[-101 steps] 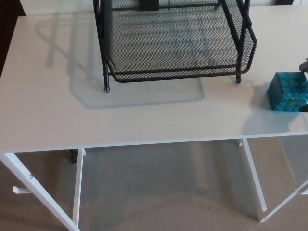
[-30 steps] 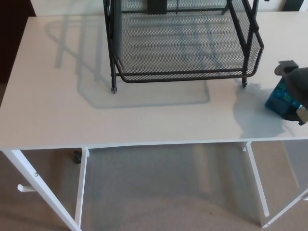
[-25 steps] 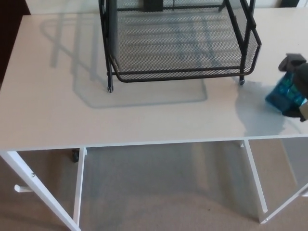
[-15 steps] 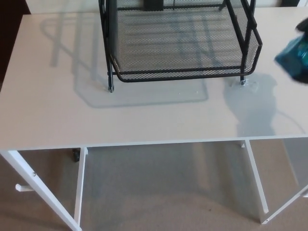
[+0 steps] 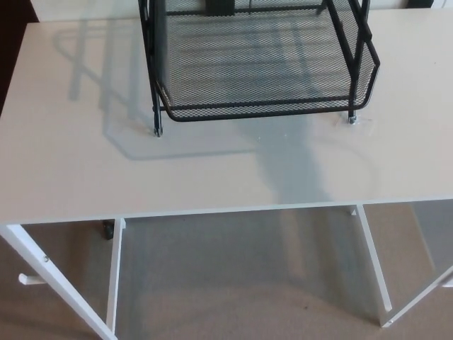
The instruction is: The robot walks towards a desk on which a file tray is kept in the middle and a cube is kept to its right. The robot lifts the cube using its right hand and places it on the file tray.
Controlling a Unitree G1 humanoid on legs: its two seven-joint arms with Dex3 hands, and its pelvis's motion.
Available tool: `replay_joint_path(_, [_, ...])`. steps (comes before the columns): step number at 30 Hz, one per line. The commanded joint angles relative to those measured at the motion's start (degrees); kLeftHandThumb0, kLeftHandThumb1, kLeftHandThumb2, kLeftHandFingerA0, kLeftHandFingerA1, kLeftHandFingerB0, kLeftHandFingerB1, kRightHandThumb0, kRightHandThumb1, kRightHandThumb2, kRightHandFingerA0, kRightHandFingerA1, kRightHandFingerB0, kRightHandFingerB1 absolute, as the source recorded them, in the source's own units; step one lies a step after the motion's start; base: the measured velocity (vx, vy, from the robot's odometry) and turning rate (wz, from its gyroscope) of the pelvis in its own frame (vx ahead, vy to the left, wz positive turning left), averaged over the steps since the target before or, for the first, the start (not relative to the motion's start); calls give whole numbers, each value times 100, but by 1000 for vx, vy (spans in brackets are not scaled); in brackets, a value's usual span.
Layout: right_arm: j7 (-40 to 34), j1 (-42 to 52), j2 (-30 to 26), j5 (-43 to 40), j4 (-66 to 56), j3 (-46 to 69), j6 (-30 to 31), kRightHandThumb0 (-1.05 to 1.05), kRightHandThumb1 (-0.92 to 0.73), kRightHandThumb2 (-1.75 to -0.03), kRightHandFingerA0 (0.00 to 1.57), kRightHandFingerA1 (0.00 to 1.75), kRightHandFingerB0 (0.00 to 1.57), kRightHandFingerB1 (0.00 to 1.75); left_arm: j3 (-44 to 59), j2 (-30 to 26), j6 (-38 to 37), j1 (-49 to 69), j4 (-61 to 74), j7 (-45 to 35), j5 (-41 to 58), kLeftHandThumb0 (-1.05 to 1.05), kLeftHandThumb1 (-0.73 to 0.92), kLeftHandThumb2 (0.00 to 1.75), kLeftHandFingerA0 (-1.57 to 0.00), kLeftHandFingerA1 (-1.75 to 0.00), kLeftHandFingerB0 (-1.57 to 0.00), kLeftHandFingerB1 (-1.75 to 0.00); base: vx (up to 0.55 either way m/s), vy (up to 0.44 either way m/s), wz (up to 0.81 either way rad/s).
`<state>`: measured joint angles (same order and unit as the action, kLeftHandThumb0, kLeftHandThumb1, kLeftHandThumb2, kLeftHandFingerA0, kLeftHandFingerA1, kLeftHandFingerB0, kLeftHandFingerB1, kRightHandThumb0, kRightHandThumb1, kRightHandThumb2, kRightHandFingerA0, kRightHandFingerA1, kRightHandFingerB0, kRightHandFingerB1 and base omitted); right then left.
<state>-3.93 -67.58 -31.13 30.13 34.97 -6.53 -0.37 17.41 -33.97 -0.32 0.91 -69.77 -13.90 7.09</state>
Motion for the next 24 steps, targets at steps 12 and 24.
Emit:
replay_joint_path(12, [2308, -672, 1507, -551, 639, -990, 197, -16, -65, -92, 78, 155, 80, 120, 0, -31, -128, -20, -12, 2, -28, -105, 65, 141, -77, -135, -46, -132, 0, 0, 0])
replay_joint_path(24, [3025, -339, 2155, 123, 2374, -2240, 244, -53, -43, -92, 73, 111, 75, 90, -94, -13, -186, -80, -7, 13, -100, -105, 83, 103, -73, -142, -43, -149, 0, 0, 0])
